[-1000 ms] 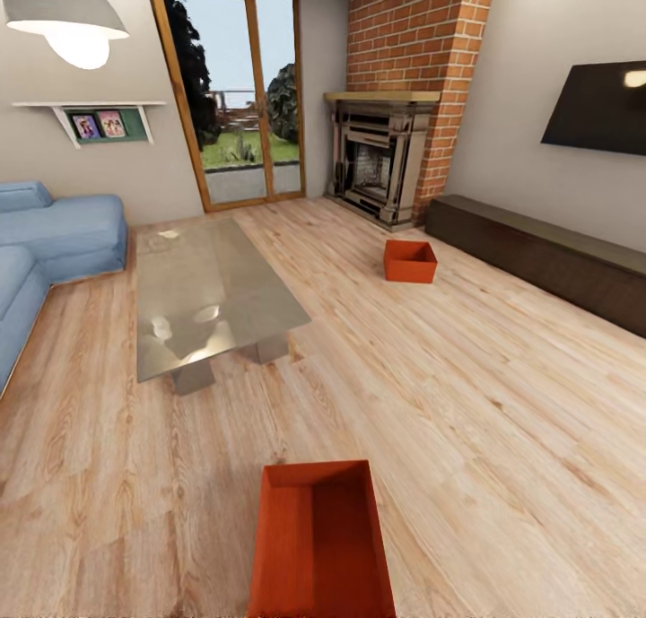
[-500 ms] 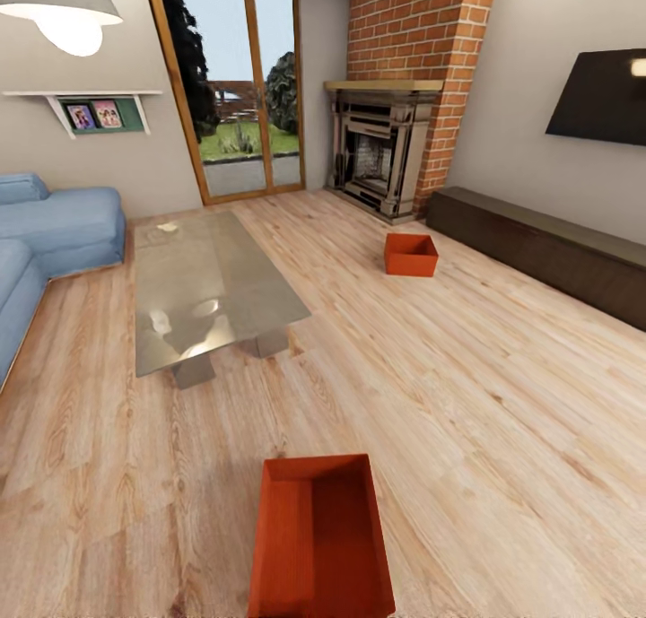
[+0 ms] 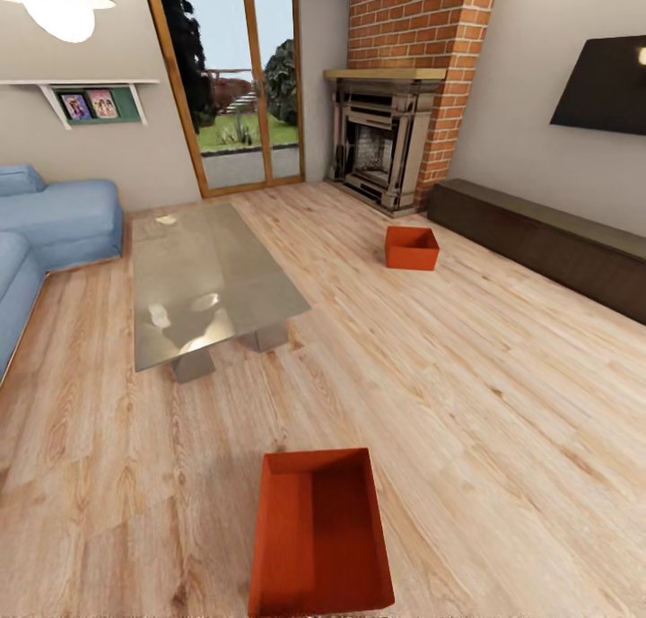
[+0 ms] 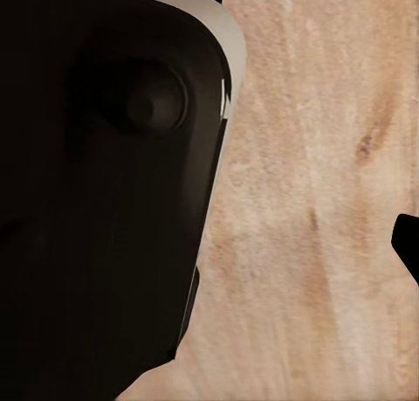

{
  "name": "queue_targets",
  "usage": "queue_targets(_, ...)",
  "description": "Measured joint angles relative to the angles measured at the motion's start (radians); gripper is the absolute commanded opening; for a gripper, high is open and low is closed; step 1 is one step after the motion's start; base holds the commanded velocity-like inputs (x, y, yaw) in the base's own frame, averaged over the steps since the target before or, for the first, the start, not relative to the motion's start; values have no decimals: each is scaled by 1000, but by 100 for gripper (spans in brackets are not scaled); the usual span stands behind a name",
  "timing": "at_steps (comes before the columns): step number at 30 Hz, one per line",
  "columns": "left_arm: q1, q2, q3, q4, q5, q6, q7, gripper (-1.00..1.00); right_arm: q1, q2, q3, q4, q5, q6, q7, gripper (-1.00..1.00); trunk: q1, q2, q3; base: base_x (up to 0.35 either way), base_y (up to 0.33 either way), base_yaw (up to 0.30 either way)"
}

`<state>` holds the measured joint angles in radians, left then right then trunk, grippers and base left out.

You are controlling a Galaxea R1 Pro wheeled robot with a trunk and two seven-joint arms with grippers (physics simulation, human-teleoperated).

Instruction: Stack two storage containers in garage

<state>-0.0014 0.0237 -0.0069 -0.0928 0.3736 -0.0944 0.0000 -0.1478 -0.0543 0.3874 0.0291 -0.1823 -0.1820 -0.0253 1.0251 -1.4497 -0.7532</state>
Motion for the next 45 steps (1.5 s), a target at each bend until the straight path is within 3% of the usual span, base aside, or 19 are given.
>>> queue_targets(37,0,2,0,0,4,11,-1,100,0,3,1,0,0,-4,0,100,0,0,-59,0,0,0)
queue_targets(45,-1,1,0,0,4,10,0,100,0,12,5,0,10,-1,-11,100,0,0,-62,0,0,0)
